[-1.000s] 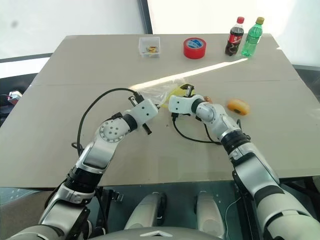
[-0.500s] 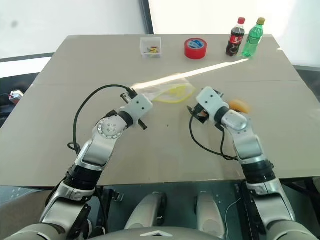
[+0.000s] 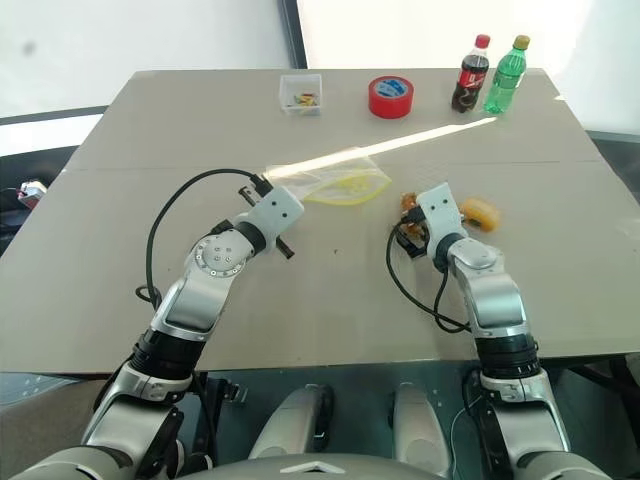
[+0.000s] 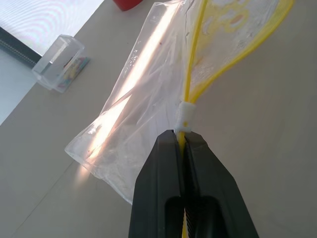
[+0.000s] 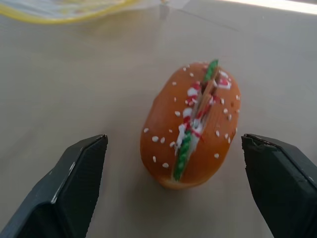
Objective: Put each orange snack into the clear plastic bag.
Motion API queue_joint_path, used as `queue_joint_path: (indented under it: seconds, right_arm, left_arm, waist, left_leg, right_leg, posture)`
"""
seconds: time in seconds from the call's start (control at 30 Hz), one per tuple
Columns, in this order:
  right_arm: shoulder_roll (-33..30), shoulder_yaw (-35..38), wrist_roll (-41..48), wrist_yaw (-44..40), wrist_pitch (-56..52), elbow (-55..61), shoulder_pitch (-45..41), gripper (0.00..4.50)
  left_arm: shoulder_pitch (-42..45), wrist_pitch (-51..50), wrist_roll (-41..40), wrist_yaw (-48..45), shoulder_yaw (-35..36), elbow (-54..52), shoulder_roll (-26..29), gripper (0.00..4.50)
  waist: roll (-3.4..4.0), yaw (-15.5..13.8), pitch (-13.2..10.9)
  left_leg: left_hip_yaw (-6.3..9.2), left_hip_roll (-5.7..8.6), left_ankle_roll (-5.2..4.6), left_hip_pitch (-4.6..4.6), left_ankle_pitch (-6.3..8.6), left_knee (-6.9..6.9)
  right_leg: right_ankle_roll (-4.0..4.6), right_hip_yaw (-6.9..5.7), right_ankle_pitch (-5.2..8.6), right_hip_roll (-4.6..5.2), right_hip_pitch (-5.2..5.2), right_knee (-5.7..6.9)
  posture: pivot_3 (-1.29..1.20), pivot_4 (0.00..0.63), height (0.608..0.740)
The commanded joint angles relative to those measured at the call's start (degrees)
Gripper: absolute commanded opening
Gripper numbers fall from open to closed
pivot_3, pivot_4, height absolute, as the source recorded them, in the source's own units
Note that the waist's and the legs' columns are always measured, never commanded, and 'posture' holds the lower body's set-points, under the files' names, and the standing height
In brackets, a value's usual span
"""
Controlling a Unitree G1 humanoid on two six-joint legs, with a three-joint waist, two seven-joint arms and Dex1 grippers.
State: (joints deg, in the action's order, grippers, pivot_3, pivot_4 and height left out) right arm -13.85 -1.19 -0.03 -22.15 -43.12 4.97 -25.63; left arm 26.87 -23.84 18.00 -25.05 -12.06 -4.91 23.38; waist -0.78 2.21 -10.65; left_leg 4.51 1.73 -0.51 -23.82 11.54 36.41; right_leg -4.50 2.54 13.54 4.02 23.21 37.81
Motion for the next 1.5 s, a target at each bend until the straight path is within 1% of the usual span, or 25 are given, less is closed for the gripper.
queue_joint_path:
  seconds: [0.03, 0.13, 0.17, 0.23, 0.3, 0.37, 0.47, 0.5, 0.67, 0.8, 0.9, 1.03, 1.2, 1.33, 1.5]
  right_arm:
    - [-0.60, 1.29, 1.00, 1.01, 0.74, 0.86, -1.08, 4.44]
    - [-1.10, 1.14, 1.45, 1.16, 0.90, 1.09, -1.15, 4.44]
    - [-1.20, 1.12, 1.65, 1.15, 1.04, 1.36, -1.21, 4.20]
    - [-1.24, 1.23, 2.07, 1.28, 1.26, 1.88, -1.36, 3.60]
    - [-1.15, 1.32, 2.41, 1.45, 1.78, 1.94, -1.61, 2.57]
    - [-0.68, 1.50, 2.99, 1.75, 2.66, 1.62, -2.02, 1.69]
    - [-0.73, 0.89, 3.35, 1.68, 3.50, 1.13, -2.27, 0.23]
    - [-0.80, 0.70, 3.45, 1.59, 3.63, 0.94, -2.36, 0.03]
    - [-1.86, -0.35, 4.81, -0.90, 3.95, 2.46, -2.02, 0.03]
    - [-3.63, -2.33, 9.59, -7.56, 1.34, 8.23, -1.38, 0.03]
    - [-4.56, -3.70, 12.05, -9.76, -1.20, 11.57, -1.51, 0.03]
    - [-4.55, -4.96, 13.15, -10.10, -2.62, 12.12, -2.40, 0.03]
    - [-3.55, -5.26, 12.89, -8.57, -3.31, 8.89, -4.05, 0.03]
    - [-3.08, -4.84, 12.77, -7.56, -2.88, 5.82, -5.52, 0.03]
    - [-3.36, -5.62, 13.00, -8.39, -2.95, 3.16, -6.92, 0.03]
  left_arm:
    - [1.14, 0.52, 0.18, 0.26, 0.01, -0.55, -0.03, 0.00]
    - [0.94, 0.68, 0.16, 0.35, -0.01, -0.44, -0.10, 0.00]
    - [0.84, 0.76, 0.15, 0.35, -0.08, -0.37, -0.14, 0.00]
    - [0.73, 0.80, 0.13, 0.39, -0.23, -0.32, -0.34, 0.00]
    - [0.71, 0.84, 0.15, 0.38, -0.37, -0.27, -0.56, 0.00]
    - [0.71, 0.95, 0.14, 0.35, -0.46, -0.21, -0.71, 0.00]
    - [0.70, 1.13, 0.13, 0.27, -0.49, -0.07, -0.66, 0.00]
    - [0.72, 1.21, 0.11, 0.26, -0.46, 0.04, -0.60, 0.00]
    - [0.48, 1.34, 0.13, 0.39, -0.26, 0.22, -0.39, 0.00]
    - [0.45, 1.33, 0.25, 0.54, -0.52, 0.22, -0.66, 0.00]
    - [0.64, 1.63, 0.28, 0.54, -0.90, 0.55, -0.91, 0.00]
    - [0.92, 2.30, 0.19, 0.47, -1.36, 0.85, -1.15, 0.00]
    - [0.72, 4.14, -0.26, -0.08, -1.72, 0.19, -1.14, 0.00]
    - [-0.11, 6.72, -0.66, -1.93, -2.44, -0.77, -0.13, 0.00]
    - [-1.14, 11.03, -0.62, -4.70, -4.38, -1.30, 1.35, 0.00]
  waist:
    - [0.00, 0.02, 0.00]
    - [0.00, 0.02, 0.00]
    - [0.00, 0.02, 0.00]
    - [0.00, 0.03, 0.00]
    - [0.00, 0.04, 0.00]
    - [0.00, 0.04, 0.00]
    - [0.00, 0.03, 0.00]
    - [0.00, 0.03, 0.00]
    - [0.00, 0.03, 0.00]
    - [0.00, 0.09, 0.00]
    - [0.00, 0.10, 0.00]
    - [0.00, 0.02, 0.00]
    - [0.00, 0.00, 0.00]
    - [0.00, -0.01, 0.00]
    - [0.00, 0.00, 0.00]
  left_leg:
    - [0.00, 0.00, 0.00, 0.00, 0.00, 0.00]
    - [-0.01, 0.00, 0.00, 0.00, 0.00, 0.00]
    - [-0.01, 0.00, 0.00, 0.00, 0.00, 0.00]
    - [-0.03, 0.00, 0.00, 0.00, 0.00, 0.00]
    - [-0.03, 0.00, 0.00, 0.00, 0.00, 0.00]
    - [-0.04, 0.00, 0.00, 0.00, 0.00, 0.00]
    - [-0.04, 0.00, 0.00, 0.00, 0.00, 0.00]
    - [-0.04, 0.00, 0.00, 0.00, 0.00, 0.00]
    - [-0.04, 0.00, 0.00, 0.00, 0.00, 0.00]
    - [-0.03, 0.00, 0.00, 0.00, 0.00, 0.00]
    - [0.02, -0.01, 0.00, 0.00, 0.00, 0.00]
    - [0.03, -0.01, 0.00, -0.01, 0.00, 0.00]
    - [0.03, 0.00, 0.00, -0.01, 0.00, 0.00]
    - [0.03, -0.01, 0.00, -0.01, 0.00, 0.00]
    - [0.01, -0.01, 0.00, -0.01, 0.00, 0.00]
  right_leg:
    - [0.00, 0.00, 0.00, 0.00, 0.00, 0.00]
    - [0.00, 0.00, 0.00, 0.00, 0.00, 0.00]
    - [0.00, 0.00, 0.00, 0.00, 0.00, 0.00]
    - [0.00, 0.00, 0.00, 0.00, 0.00, 0.00]
    - [0.00, 0.00, 0.00, 0.00, 0.00, 0.00]
    - [0.00, 0.00, 0.00, 0.00, 0.00, 0.00]
    - [0.00, 0.00, 0.00, 0.00, 0.00, 0.00]
    - [0.00, 0.00, 0.00, 0.00, 0.00, 0.00]
    - [0.00, 0.00, 0.00, 0.00, 0.00, 0.00]
    - [0.00, 0.00, 0.00, 0.00, 0.00, -0.01]
    - [-0.01, -0.01, 0.01, -0.01, 0.00, -0.01]
    - [-0.01, -0.02, 0.01, 0.00, -0.01, -0.02]
    - [-0.01, -0.01, 0.00, 0.00, 0.00, -0.02]
    - [-0.01, -0.02, 0.00, 0.00, 0.00, -0.02]
    - [-0.01, 0.00, 0.00, 0.01, 0.00, -0.04]
  posture:
    - [0.00, 0.150, 0.740]
    - [0.00, 0.150, 0.740]
    - [0.00, 0.150, 0.740]
    - [0.00, 0.150, 0.740]
    - [0.00, 0.150, 0.740]
    - [0.00, 0.150, 0.740]
    - [0.00, 0.150, 0.740]
    - [0.00, 0.150, 0.740]
    - [0.00, 0.150, 0.740]
    - [0.00, 0.150, 0.740]
    - [0.00, 0.150, 0.740]
    - [0.00, 0.150, 0.740]
    - [0.00, 0.150, 0.740]
    - [0.00, 0.150, 0.740]
    - [0.00, 0.150, 0.740]
